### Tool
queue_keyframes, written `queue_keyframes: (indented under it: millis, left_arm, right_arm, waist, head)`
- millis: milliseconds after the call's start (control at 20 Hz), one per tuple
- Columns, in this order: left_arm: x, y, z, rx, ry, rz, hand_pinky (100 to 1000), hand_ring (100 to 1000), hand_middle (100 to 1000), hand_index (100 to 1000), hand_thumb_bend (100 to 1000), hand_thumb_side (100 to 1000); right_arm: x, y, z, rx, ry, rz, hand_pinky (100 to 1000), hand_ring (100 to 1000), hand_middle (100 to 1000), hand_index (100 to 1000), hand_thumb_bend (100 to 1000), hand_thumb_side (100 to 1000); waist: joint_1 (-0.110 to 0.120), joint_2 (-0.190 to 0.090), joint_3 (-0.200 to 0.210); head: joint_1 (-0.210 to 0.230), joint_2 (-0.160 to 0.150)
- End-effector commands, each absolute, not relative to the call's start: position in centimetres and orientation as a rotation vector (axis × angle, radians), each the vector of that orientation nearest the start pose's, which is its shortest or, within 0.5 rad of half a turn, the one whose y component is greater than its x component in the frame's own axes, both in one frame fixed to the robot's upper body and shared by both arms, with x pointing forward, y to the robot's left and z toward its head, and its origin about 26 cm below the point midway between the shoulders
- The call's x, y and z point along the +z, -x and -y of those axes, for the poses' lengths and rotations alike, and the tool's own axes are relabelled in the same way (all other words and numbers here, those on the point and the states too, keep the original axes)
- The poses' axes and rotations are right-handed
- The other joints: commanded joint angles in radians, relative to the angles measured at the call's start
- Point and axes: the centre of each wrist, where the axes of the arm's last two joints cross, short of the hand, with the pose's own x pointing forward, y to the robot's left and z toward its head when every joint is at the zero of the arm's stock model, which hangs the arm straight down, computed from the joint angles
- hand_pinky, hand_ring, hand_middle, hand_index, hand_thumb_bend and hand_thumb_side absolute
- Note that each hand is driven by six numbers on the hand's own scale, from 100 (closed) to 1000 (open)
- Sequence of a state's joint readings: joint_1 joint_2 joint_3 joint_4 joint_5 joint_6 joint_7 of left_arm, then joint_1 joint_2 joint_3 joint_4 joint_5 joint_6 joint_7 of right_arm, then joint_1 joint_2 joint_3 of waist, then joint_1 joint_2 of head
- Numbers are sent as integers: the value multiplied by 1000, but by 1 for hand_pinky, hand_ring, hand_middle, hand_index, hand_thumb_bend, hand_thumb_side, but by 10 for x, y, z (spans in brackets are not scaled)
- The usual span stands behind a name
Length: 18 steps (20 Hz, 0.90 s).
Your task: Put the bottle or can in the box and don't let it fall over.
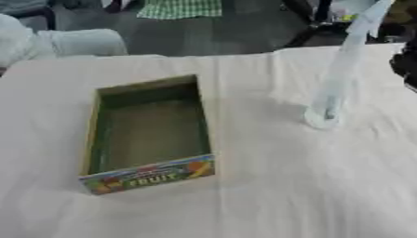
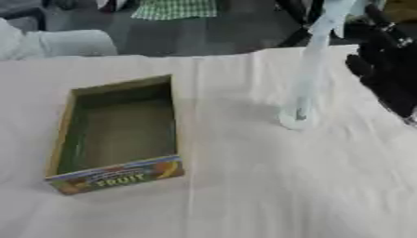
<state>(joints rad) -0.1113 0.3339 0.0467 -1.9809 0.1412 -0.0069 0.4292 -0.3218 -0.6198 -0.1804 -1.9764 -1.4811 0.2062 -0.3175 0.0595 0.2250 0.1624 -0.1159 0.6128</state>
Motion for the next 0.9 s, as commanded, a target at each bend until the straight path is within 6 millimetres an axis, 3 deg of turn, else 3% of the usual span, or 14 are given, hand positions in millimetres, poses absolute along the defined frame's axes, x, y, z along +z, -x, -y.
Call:
queue_keyframes:
  millis: [50, 200, 900]
  left_arm:
    - [157, -277, -295, 193, -359, 2134, 753, 912, 800, 758, 740, 615]
    - [157, -277, -295, 193, -357, 2133, 753, 913, 800, 758, 740, 616]
    - [157, -277, -295, 193, -354, 2130, 752, 915, 802, 759, 739, 616]
  right_arm:
    - [269, -289, 338, -356, -894, 1780, 100, 100, 164, 989, 100, 826]
    - [267, -293, 341, -350, -907, 1766, 100, 100, 165, 989, 100, 793]
    - [249, -309, 358, -423, -826, 1684, 100, 100, 167, 1000, 100, 836]
  waist:
    - [-1, -19, 0]
    - [-1, -20, 0]
    - [-1, -18, 0]
  head:
    - [3, -12]
    - [4, -14]
    - [5, -22]
